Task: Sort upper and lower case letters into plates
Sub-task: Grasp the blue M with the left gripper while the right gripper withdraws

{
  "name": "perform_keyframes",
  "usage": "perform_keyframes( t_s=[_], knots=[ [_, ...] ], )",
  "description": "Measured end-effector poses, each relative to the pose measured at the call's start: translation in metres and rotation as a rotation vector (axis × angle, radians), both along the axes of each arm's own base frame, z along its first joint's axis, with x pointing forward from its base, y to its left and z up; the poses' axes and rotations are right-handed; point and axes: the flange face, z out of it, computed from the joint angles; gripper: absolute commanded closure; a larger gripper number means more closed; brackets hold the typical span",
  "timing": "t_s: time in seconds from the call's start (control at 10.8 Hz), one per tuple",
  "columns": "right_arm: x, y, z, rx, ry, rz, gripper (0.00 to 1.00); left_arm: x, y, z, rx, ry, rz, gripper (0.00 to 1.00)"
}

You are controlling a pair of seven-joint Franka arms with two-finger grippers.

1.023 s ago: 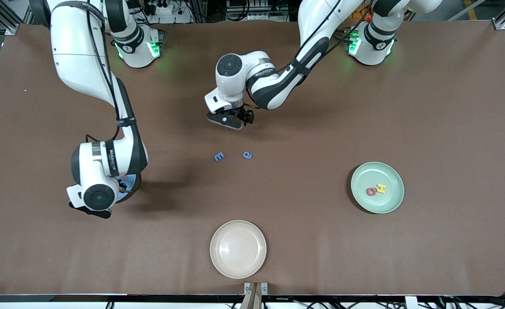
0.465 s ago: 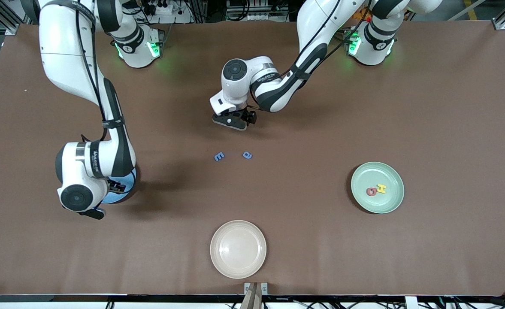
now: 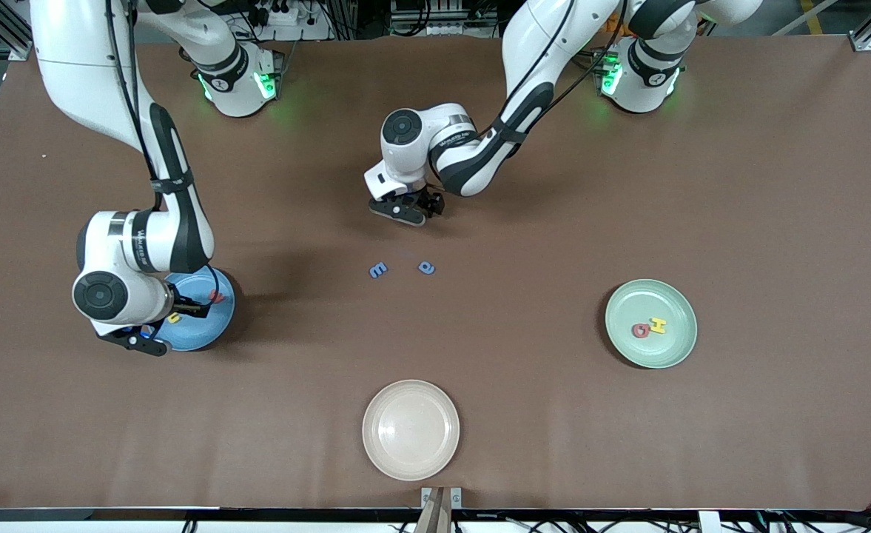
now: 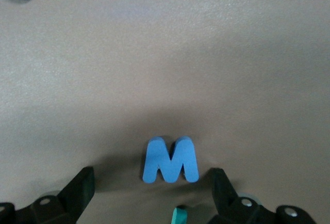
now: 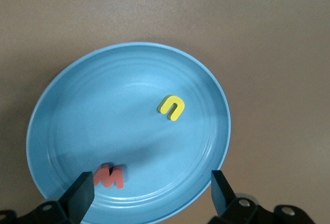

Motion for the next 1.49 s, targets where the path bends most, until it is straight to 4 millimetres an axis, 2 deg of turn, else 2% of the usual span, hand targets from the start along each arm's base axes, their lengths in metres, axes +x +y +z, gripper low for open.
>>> perform_keyframes(
  t_s=[0.28,0.56,0.74,1.02,1.21,1.3,1.39,1.49],
  knots=[
    [-0.001,0.002,0.0,0.003,-0.004,0.004,0.0,0.006,-0.006,0.007,-0.013,-0.019,0.002,0.0],
    [-0.001,0.002,-0.001,0.004,-0.006,0.005,0.0,0.009,-0.006,0.002,-0.011,-0.018,0.007,0.02],
    [-0.001,0.002,-0.001,0.004,-0.006,0.005,0.0,0.009,-0.007,0.001,-0.011,-0.017,0.007,0.19],
    [-0.002,0.002,-0.002,0.004,-0.005,0.005,0.0,0.012,-0.008,0.004,-0.017,-0.023,0.009,0.37],
    [-0.001,0.002,-0.002,0.005,-0.008,0.005,0.0,0.013,-0.009,0.006,-0.02,-0.025,0.01,0.69],
    [-0.001,0.003,-0.002,0.006,-0.009,0.006,0.0,0.014,-0.01,0.007,-0.023,-0.027,0.01,0.91],
    [-0.001,0.004,-0.001,0.009,-0.012,0.004,0.0,0.014,-0.011,0.01,-0.025,-0.029,0.011,1.0],
    [0.0,0.005,-0.001,0.019,-0.017,-0.004,0.0,0.015,-0.01,0.012,-0.022,-0.03,0.012,1.0]
  ],
)
